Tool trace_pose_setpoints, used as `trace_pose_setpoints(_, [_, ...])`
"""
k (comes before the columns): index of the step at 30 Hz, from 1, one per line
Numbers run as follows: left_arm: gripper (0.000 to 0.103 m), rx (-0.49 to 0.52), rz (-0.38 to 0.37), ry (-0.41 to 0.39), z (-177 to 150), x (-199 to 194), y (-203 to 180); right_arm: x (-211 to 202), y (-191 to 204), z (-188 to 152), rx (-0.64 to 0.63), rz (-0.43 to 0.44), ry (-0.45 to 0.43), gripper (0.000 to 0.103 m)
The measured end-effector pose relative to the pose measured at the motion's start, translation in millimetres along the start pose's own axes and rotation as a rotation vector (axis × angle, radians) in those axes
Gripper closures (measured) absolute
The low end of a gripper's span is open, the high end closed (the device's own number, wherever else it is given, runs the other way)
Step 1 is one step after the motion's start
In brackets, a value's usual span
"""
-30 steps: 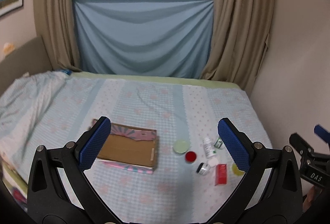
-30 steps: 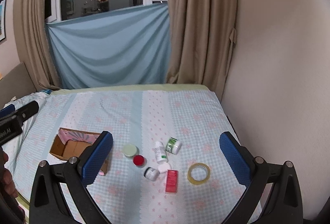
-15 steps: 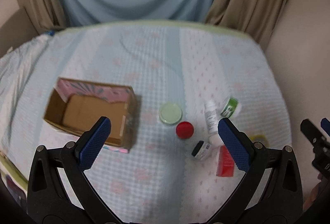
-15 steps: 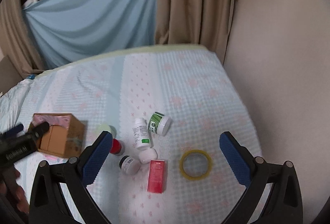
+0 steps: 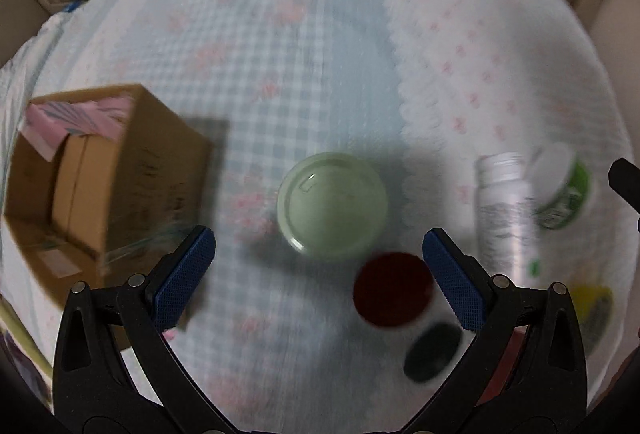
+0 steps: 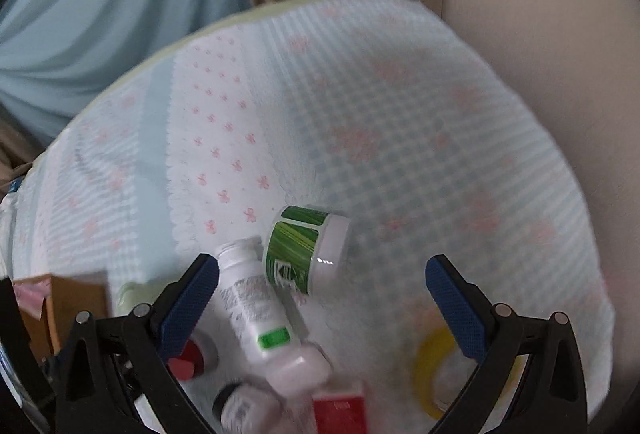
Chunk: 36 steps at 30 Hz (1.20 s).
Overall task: Organize rigid objects
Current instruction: 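Grasp the pale green lid with the left tool while the right tool grasps the green-labelled jar, then carry the green lid and green-labelled jar into the cardboard box with both tools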
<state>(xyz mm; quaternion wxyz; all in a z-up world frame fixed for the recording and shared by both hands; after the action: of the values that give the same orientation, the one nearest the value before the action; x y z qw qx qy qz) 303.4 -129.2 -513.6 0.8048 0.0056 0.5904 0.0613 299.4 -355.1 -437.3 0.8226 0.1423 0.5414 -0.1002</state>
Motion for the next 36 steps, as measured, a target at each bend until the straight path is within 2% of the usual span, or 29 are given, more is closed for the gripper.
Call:
trace_pose_setpoints(5, [0.0, -0.008, 0.023, 0.053, -0.5, 39.6, -2.4, 47.1, 3.8, -1.7, 0.053, -0.028, 0.084, 0.0])
trace_pose_setpoints(12, [0.002, -0.003, 0.053, 0.066, 0.7, 62.6, -2.8, 80.8, -2.8, -3.5, 0.131, -0.061, 0.165, 0.007])
trace_pose_setpoints(14, [0.005, -0.02, 0.064, 0.06, 3.5, 65.6, 1.9, 90.4, -3.2, -5.4, 0.13, -0.073, 0.189, 0.021])
trace_pose_setpoints(15, [0.01, -0.028, 0.063, 0.062, 4.9, 67.6, 3.8, 94.6, -3.2, -6.6, 0.129, -0.073, 0.205, 0.033])
trace_pose_setpoints(16, [0.014, -0.036, 0.043, 0.068, 5.5, 69.4, 3.8, 98.7, -3.7, -7.9, 0.131, -0.075, 0.221, 0.038])
trace_pose_setpoints(17, [0.025, -0.05, 0.01, 0.075, 6.2, 70.7, 0.4, 101.2, -3.5, -8.6, 0.14, -0.06, 0.227, 0.04])
trace_pose_setpoints(18, [0.035, -0.061, -0.03, 0.075, 7.2, 70.9, -2.1, 101.6, -2.9, -8.3, 0.145, -0.05, 0.225, 0.043])
trace_pose_setpoints(24, [0.036, -0.051, -0.017, 0.058, 10.8, 68.6, -3.8, 99.0, 0.1, -11.1, 0.113, -0.069, 0.218, 0.046])
trace_pose_setpoints(28, [0.036, -0.034, -0.016, 0.018, 14.3, 56.4, -5.3, 96.7, 2.2, -13.7, 0.098, -0.06, 0.205, 0.049])
trace_pose_setpoints(33, [0.036, -0.013, -0.055, -0.032, 25.6, 20.8, -5.6, 59.2, -8.6, -10.0, 0.071, -0.046, 0.141, 0.051])
trace_pose_setpoints(36, [0.036, 0.0, -0.086, -0.077, 29.6, -14.8, -6.7, 20.5, -12.5, -4.3, 0.053, -0.029, 0.098, 0.051])
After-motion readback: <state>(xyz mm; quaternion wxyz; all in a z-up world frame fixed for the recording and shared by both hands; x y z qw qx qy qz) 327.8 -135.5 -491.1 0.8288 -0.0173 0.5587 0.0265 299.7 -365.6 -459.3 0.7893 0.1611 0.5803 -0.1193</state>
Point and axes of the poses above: each gripper's, at about its wrist camera, not at the fingertips, and x roughly the way its jaws point, y to its left, z to its top, the point moved 8 cm from there along x, roughly the way its jaws point, and after that the axes turned 1 degree about z, right-handed, at the moved point
